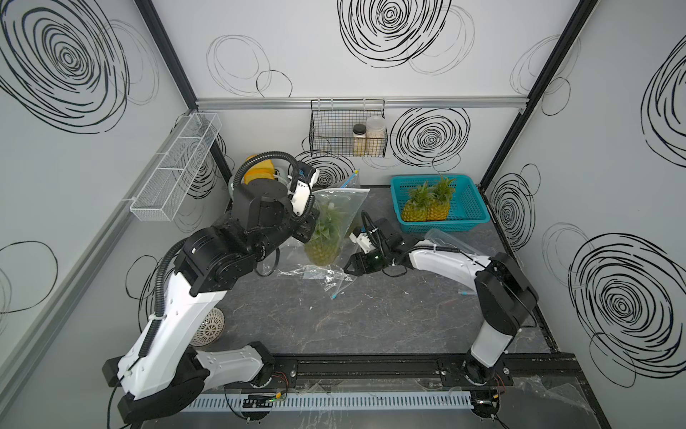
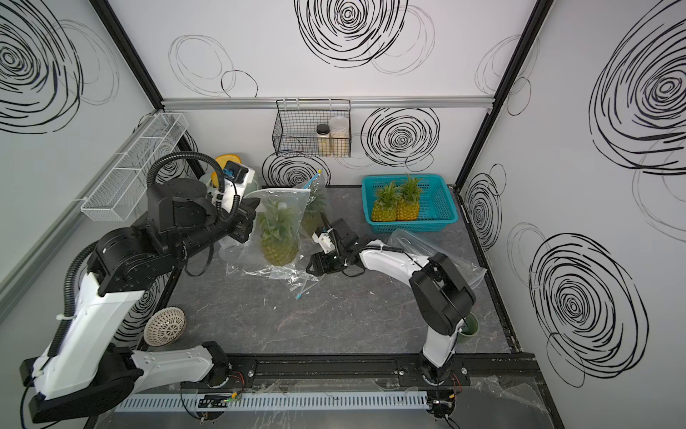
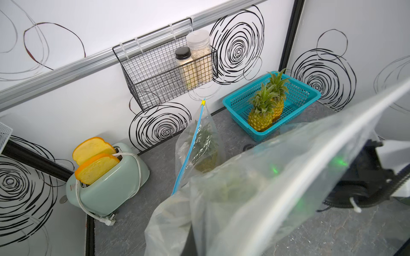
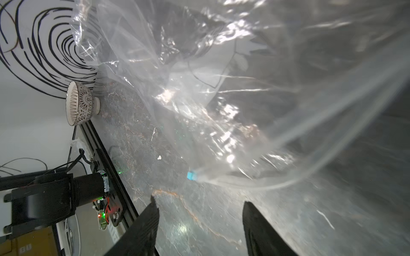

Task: Open the zip-top bag and take out the pineapple
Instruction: Move the zipper food storage bag to the center of the board, then place the zipper food storage bag at the center of the board.

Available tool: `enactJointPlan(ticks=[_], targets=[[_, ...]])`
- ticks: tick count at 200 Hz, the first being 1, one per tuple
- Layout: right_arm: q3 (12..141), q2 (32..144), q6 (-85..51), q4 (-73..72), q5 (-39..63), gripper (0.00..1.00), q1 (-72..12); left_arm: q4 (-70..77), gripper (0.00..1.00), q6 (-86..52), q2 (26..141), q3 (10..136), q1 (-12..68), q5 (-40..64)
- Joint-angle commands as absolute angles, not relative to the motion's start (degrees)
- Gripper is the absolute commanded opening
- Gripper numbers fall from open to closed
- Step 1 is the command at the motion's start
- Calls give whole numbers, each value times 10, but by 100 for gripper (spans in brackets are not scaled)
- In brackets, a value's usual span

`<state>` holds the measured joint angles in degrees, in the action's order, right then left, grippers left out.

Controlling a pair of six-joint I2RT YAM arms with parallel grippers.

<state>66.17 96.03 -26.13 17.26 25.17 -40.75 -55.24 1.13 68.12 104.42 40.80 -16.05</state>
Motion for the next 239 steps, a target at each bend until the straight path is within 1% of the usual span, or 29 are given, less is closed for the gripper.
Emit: enactJointPlan(ticks=[1,40,64,97,128,182,192,202,205,219,234,239], targets=[[639,865,-266,210,181,67,-364,-469,0,-13,659,1013,425,-124],[603,733,-226,248,138,69,-290,-429,0,-40,638,916,478,-121],[594,681,-209,250,126,71,-259,-399,0,-60,630,857,516,-122],[600,667,-188,269,134,71,-232,-330,0,-79,631,781,573,-136],[593,659,-181,269,139,71,-226,-296,0,-85,655,744,606,-157],[593,645,-168,275,143,71,-214,-274,0,-97,677,698,624,-165],[595,642,-165,277,143,71,-214,-270,2,-98,677,687,624,-164],[598,640,-163,279,144,71,-214,-267,2,-101,678,679,624,-165],[599,639,-162,280,145,71,-214,-267,7,-100,678,677,624,-165],[606,637,-158,284,149,72,-214,-268,15,-103,680,670,624,-165],[612,637,-151,290,160,72,-214,-270,30,-104,682,667,624,-165],[615,637,-149,293,162,72,-214,-272,36,-104,683,669,624,-166]])
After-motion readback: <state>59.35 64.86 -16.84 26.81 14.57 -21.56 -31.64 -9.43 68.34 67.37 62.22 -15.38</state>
